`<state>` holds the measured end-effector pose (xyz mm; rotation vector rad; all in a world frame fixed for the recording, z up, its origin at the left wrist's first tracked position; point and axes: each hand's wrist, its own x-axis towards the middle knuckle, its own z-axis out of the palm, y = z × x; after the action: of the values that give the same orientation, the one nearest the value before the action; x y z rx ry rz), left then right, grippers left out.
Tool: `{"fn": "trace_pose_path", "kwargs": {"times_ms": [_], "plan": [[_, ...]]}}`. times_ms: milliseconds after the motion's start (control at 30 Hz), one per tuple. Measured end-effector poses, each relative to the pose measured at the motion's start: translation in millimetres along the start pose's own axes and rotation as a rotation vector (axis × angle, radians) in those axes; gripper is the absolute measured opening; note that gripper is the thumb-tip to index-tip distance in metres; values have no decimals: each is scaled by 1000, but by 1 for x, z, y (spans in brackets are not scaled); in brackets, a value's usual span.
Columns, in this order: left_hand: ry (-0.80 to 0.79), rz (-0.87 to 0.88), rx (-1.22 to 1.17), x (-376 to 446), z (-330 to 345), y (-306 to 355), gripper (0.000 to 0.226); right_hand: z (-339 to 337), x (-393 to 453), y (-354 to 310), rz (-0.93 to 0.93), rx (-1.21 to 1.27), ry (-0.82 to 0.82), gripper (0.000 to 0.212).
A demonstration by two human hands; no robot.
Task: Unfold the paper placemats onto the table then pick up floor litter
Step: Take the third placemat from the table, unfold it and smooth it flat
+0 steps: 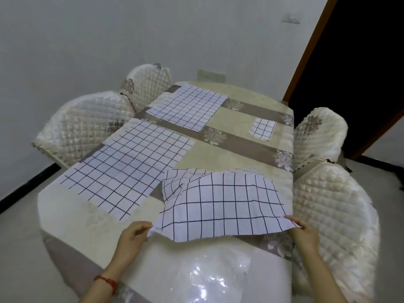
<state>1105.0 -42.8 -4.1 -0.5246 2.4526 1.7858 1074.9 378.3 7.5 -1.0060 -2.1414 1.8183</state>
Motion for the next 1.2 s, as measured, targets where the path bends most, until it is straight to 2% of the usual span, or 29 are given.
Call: {"fn": "trace_pose_path", "kwargs": {"times_ms": [100, 233, 367, 433, 500, 600, 733, 833, 933, 1000, 1100, 1200], "plan": [[2, -112, -44, -3, 12, -16, 6, 4, 0, 14, 85, -2, -1, 41], [-14, -204, -57, -10, 24, -23, 11, 5, 1, 22, 177, -26, 42, 40], [71, -268, -46, -5, 25, -31, 9, 5, 2, 19, 290, 125, 130, 41], [112, -296, -14, 2, 24, -32, 16, 6, 4, 20, 293, 175, 141, 39], [138, -336, 29, 13, 25, -30, 24, 5, 11, 24, 353, 243, 151, 26], [177, -375, 83, 21, 33, -17, 26, 5, 21, 12, 399, 180, 125, 29], [261, -389, 63, 18, 51, -7, 32, 4, 49, -7, 353, -87, 10, 39], [348, -421, 44, 7, 65, -5, 28, 6, 66, -22, 335, -265, -148, 24], [450, -445, 13, -10, 80, -4, 23, 11, 86, -30, 231, -362, -277, 9], [515, -464, 9, -23, 90, -3, 20, 11, 98, -32, 135, -438, -334, 18], [612, -487, -34, -48, 104, -1, 15, 10, 116, -33, 37, -484, -385, 15], [689, -498, -104, -72, 115, -2, 14, 13, 128, -40, -41, -489, -437, 23]]}}
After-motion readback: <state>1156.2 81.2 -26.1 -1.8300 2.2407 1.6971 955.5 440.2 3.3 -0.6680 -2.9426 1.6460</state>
